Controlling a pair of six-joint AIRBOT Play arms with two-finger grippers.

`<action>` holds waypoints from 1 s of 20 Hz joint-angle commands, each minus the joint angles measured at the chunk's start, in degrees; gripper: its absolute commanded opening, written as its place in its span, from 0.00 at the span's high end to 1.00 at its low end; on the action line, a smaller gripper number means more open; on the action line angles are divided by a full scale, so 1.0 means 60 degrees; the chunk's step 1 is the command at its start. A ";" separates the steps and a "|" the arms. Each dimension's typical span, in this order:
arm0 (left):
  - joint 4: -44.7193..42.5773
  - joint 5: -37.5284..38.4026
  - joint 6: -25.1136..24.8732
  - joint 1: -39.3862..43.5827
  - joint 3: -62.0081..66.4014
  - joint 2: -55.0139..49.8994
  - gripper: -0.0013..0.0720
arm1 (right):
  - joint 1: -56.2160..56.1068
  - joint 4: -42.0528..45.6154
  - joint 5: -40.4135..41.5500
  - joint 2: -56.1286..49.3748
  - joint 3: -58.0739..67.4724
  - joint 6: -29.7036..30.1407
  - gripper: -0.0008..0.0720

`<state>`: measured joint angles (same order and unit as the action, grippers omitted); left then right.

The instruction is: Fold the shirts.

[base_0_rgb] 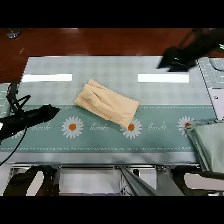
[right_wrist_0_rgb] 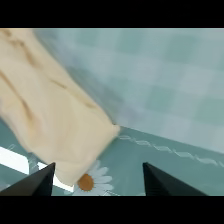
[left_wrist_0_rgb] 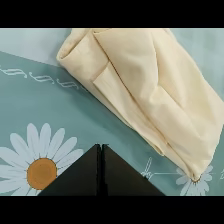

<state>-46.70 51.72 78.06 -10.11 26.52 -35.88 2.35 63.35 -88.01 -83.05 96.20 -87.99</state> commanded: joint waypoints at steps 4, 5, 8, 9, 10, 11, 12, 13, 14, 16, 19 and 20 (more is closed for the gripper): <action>-0.0004 -0.0025 -0.0004 -0.0036 -0.0004 -0.0073 0.94 | 0.0856 -0.2415 0.5606 0.4911 -0.9730 -0.0488 0.13; -0.0004 -0.0025 0.0000 -0.0036 -0.0004 -0.0073 0.94 | 0.0437 -0.3279 0.6040 0.4772 -1.0528 0.0015 0.13; -0.0004 -0.0025 0.0000 -0.0036 -0.0004 -0.0073 0.94 | -0.0940 -0.3993 0.6404 0.3275 -1.0914 0.0470 0.13; -0.0004 -0.0025 0.0000 -0.0036 -0.0004 -0.0073 0.94 | -0.1246 -0.4193 0.6404 0.2703 -1.0728 0.0627 0.13; -0.0004 -0.0022 0.0000 -0.0036 -0.0004 -0.0073 0.94 | -0.1504 -0.4444 0.6386 0.2098 -1.0473 0.0747 0.13; -0.0004 -0.0022 0.0000 -0.0036 -0.0004 -0.0073 0.94 | -0.1712 -0.4685 0.6371 0.1577 -1.0204 0.0845 0.13; -0.0004 -0.0025 0.0000 -0.0036 -0.0004 -0.0073 0.94 | -0.1934 -0.4809 0.6313 0.1049 -0.9850 0.0936 0.13; -0.0004 -0.0025 0.0000 -0.0036 -0.0004 -0.0073 0.94 | -0.2142 -0.4812 0.6218 0.0590 -0.9482 0.0951 0.13; -0.0004 -0.0025 0.0000 -0.0036 -0.0004 -0.0073 0.94 | -0.2339 -0.4801 0.6120 0.0131 -0.9060 0.0954 0.13; -0.0004 -0.0025 0.0000 -0.0036 -0.0004 -0.0073 0.94 | -0.2619 -0.4809 0.5978 -0.0659 -0.8298 0.0940 0.16; -0.0004 -0.0025 0.0000 -0.0036 -0.0004 -0.0073 0.94 | -0.2743 -0.4794 0.5380 -0.1555 -0.6870 0.0994 0.54; -0.0004 -0.0025 0.0000 -0.0036 -0.0004 -0.0073 0.94 | -0.2739 -0.4798 0.5122 -0.1727 -0.6273 0.1147 0.73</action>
<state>-46.72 51.59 78.06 -10.28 26.52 -36.29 -12.99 35.94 -53.65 -88.62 50.70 -82.30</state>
